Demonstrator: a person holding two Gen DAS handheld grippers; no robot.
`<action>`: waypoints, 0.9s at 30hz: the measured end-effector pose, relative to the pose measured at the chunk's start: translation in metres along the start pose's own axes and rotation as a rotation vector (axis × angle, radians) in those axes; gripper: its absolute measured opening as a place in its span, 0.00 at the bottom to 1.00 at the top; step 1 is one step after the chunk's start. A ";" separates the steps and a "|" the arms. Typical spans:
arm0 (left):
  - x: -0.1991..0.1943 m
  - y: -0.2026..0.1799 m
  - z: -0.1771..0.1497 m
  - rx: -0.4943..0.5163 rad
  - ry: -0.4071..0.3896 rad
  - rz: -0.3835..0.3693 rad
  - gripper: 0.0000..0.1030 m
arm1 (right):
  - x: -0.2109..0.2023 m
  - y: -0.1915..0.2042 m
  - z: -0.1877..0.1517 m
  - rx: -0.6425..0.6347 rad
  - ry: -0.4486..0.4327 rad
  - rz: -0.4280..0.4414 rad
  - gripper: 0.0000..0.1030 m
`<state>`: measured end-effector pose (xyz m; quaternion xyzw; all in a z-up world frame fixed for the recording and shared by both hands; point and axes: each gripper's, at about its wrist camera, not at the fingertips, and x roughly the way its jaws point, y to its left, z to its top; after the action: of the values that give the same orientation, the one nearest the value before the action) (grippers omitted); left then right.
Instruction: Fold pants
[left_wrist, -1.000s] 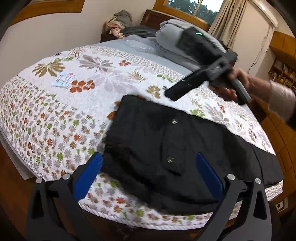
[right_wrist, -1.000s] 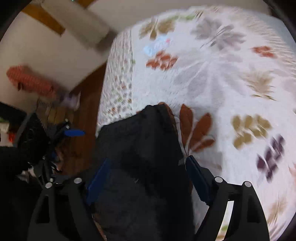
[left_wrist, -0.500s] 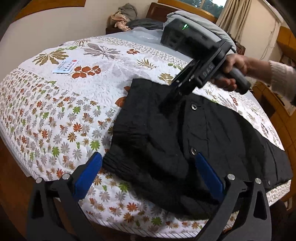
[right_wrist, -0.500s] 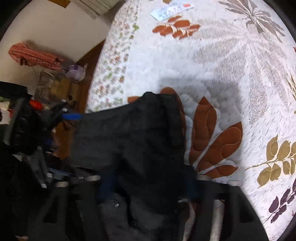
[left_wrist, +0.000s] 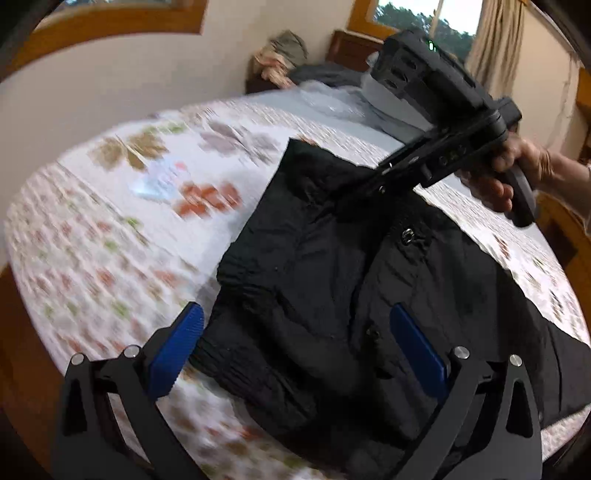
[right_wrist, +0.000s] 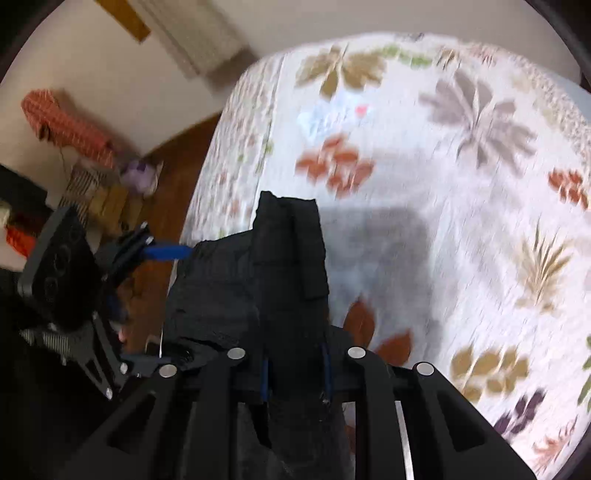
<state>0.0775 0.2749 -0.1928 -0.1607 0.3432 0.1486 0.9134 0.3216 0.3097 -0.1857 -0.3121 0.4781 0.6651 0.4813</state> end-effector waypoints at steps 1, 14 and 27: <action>-0.003 0.006 0.005 -0.006 -0.009 0.016 0.98 | 0.006 -0.003 0.005 0.005 0.007 -0.012 0.20; -0.054 0.035 -0.010 -0.005 -0.025 0.044 0.98 | -0.026 0.103 -0.063 0.025 -0.181 -0.225 0.53; -0.099 0.033 -0.011 -0.006 -0.048 0.002 0.98 | 0.057 0.164 -0.123 0.114 -0.142 -0.489 0.54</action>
<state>-0.0125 0.2846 -0.1406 -0.1595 0.3209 0.1542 0.9208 0.1428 0.2011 -0.2236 -0.3432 0.3903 0.5212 0.6769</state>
